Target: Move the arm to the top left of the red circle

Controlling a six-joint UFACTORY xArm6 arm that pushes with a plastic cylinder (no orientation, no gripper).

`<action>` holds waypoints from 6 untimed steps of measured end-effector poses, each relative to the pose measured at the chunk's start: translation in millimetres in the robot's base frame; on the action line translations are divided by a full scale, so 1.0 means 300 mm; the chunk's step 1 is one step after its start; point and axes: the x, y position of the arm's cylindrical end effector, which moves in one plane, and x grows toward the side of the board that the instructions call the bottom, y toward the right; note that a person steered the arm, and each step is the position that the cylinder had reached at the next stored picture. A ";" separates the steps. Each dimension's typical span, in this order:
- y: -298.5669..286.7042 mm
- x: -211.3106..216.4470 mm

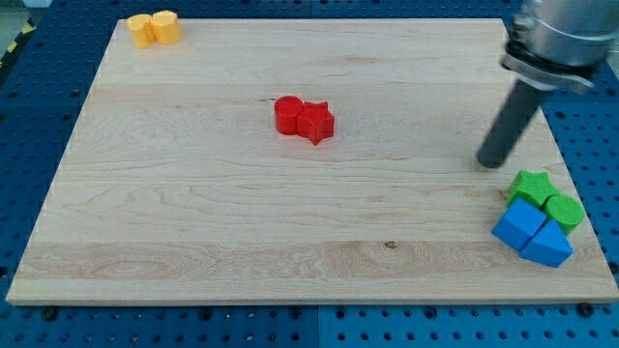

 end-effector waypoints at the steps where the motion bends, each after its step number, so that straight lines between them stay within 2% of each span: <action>1: -0.098 -0.188; 2: -0.326 -0.313; 4: -0.826 -0.333; 5: -0.965 -0.335; 6: -0.976 -0.277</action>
